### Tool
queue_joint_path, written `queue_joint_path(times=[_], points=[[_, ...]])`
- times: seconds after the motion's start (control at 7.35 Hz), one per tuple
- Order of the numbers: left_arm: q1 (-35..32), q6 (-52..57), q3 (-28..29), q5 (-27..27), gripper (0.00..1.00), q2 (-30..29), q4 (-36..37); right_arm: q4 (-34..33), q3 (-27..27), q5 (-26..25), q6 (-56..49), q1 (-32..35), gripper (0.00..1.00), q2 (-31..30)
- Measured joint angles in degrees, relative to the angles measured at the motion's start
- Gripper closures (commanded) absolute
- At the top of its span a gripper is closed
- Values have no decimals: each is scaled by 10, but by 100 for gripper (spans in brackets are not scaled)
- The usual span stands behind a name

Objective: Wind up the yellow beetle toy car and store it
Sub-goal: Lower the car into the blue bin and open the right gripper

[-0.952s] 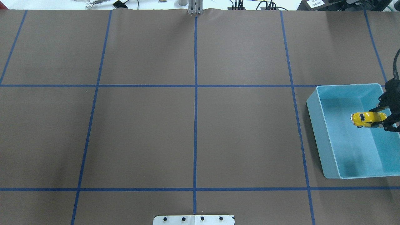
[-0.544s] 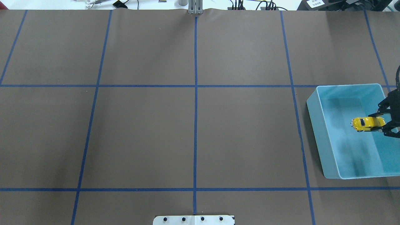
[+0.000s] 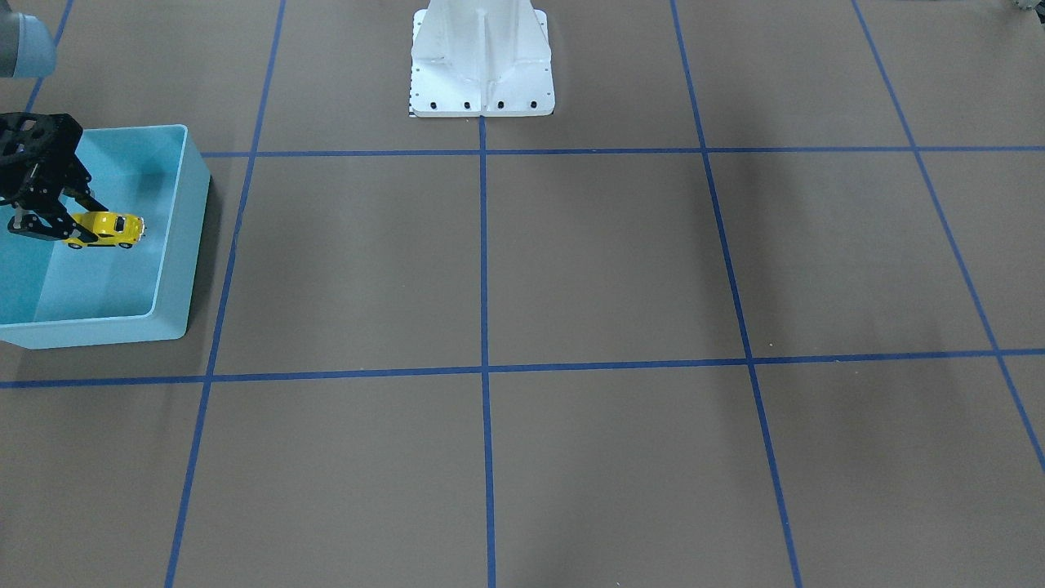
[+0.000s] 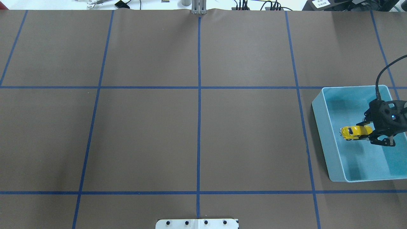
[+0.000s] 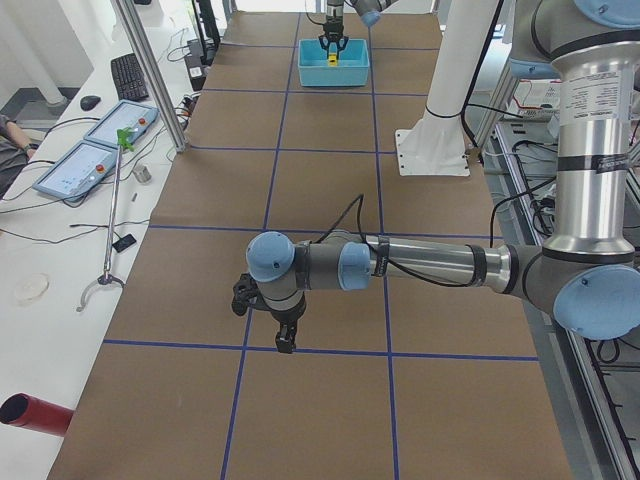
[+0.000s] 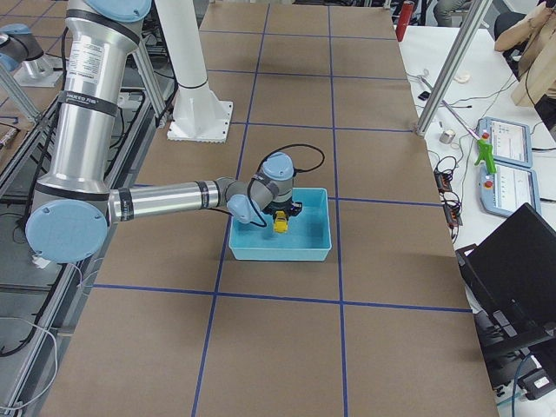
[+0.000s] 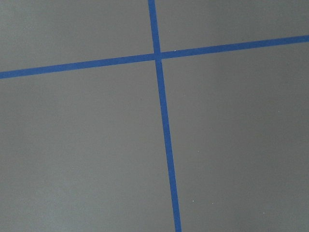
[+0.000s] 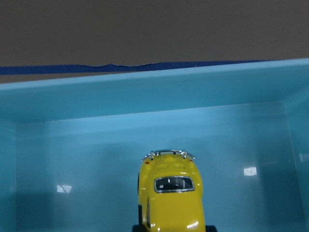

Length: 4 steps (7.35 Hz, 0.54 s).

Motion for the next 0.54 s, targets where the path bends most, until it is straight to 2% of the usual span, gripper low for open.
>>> queue_joint_path(times=[0.14,0.27,0.41,0.54], points=[[0,0,0,0,0,0,0,0,-5,-2,1,-4,42,1],[0,0,0,-1,0,0,0,1,-9,-2,1,-7,19,1],[1,2,0,-1,0,0,-1,1,-12,-2,3,-9,0,1],[1,5,-1,-1,0,0,-3,1,-11,-1,8,-11,0,2]])
